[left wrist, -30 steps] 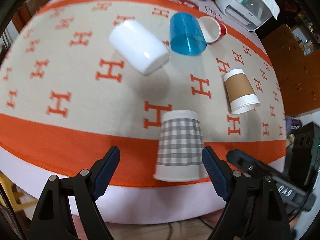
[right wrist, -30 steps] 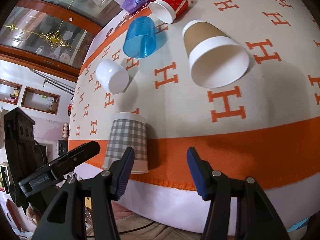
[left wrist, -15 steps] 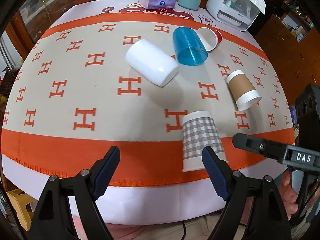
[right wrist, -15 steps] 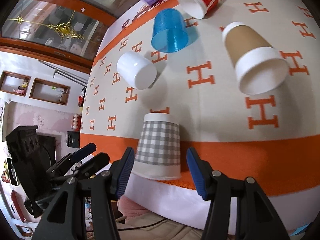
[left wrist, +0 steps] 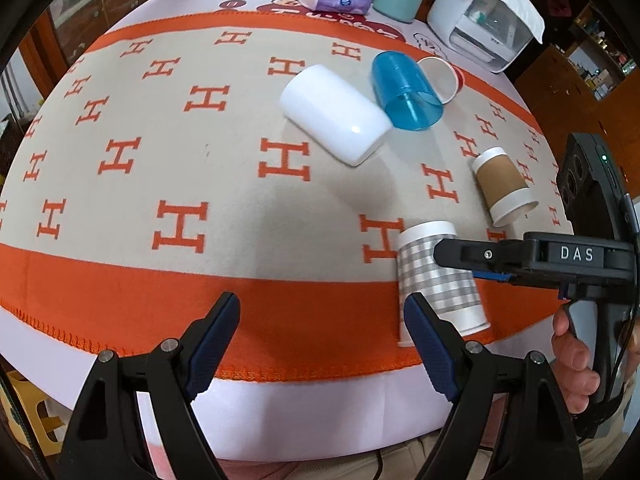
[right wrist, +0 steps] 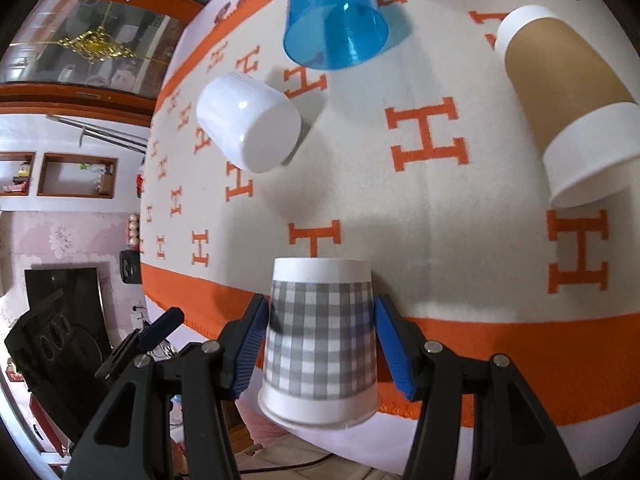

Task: Flip cup upside down
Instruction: 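Grasp the plaid cup with the right tool while the left tool releases it, then rotate the plaid cup with the right tool so its bottom faces up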

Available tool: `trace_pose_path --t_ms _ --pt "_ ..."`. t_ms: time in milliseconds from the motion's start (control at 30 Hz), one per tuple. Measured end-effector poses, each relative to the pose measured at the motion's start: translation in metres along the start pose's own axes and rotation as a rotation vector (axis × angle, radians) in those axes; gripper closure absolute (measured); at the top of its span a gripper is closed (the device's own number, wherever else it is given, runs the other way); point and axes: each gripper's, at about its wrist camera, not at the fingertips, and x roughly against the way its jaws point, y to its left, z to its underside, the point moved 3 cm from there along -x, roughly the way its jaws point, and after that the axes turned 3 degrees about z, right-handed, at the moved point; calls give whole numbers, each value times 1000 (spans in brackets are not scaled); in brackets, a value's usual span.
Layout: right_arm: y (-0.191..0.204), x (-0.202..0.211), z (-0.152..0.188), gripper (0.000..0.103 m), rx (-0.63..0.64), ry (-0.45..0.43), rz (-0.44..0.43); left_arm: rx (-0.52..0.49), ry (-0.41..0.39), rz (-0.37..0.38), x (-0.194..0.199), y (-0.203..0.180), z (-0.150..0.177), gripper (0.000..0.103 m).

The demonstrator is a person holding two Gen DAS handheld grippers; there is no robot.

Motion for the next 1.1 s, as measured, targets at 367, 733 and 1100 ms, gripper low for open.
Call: trace_pose_path --t_ms 367,733,1100 --pt "3 -3 1 45 22 8 -6 20 32 7 -14 10 5 20" --pt "24 37 20 45 324 -549 155 3 -59 -31 0 3 0 20" --pt "32 35 79 45 567 -716 206 -13 -111 -62 4 1 11 20"
